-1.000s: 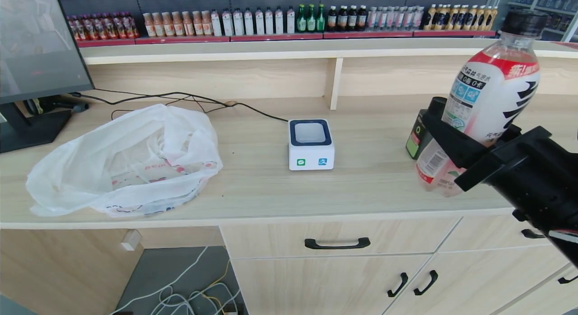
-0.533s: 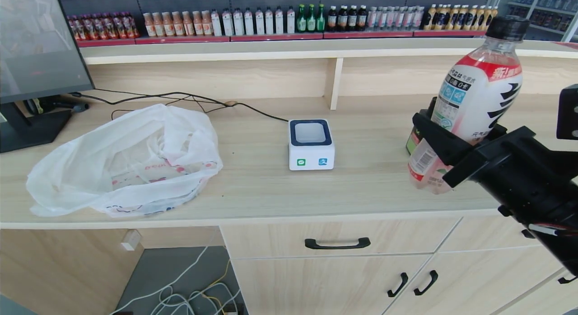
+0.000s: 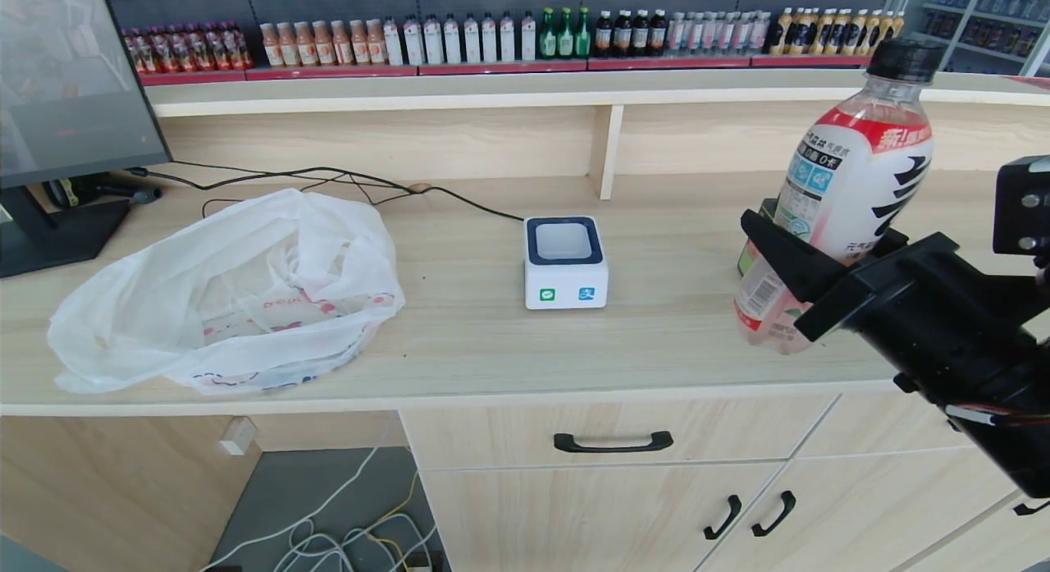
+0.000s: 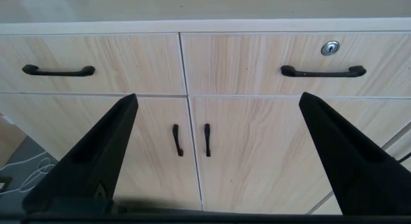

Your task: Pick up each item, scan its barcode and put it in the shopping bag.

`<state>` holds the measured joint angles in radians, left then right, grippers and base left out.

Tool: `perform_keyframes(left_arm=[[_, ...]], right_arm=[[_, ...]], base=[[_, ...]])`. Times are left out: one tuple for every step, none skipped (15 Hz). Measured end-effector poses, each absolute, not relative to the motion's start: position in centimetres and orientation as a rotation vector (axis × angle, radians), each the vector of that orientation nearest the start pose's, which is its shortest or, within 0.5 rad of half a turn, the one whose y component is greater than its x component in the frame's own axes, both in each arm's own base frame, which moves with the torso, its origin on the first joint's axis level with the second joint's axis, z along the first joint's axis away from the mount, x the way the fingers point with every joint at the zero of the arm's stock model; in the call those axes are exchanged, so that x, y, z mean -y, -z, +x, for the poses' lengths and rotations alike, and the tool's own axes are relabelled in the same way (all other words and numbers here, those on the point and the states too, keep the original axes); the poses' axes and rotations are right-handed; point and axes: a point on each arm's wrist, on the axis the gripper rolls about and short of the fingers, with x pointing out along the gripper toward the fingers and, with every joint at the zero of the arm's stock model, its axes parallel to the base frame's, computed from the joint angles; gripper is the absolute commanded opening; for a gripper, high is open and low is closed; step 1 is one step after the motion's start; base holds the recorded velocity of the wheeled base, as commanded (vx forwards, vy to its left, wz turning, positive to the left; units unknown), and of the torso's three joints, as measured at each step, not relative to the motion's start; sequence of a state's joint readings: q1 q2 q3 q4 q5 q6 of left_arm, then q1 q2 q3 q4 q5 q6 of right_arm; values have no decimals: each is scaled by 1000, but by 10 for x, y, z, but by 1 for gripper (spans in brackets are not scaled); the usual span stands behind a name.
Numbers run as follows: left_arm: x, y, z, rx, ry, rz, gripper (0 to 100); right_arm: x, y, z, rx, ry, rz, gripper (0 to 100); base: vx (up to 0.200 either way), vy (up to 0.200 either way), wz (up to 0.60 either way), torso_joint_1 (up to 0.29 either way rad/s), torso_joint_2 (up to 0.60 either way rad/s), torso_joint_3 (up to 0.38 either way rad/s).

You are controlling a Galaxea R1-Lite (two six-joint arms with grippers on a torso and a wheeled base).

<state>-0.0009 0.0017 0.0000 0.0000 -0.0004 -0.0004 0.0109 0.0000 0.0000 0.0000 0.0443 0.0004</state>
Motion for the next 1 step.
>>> perform_keyframes(left_arm=[[0,-76,-23,-2,1,0,100]], right_arm=[[-1,-75,-23,0,-54,1,100]], base=[[0,0,0,0,0,0]])
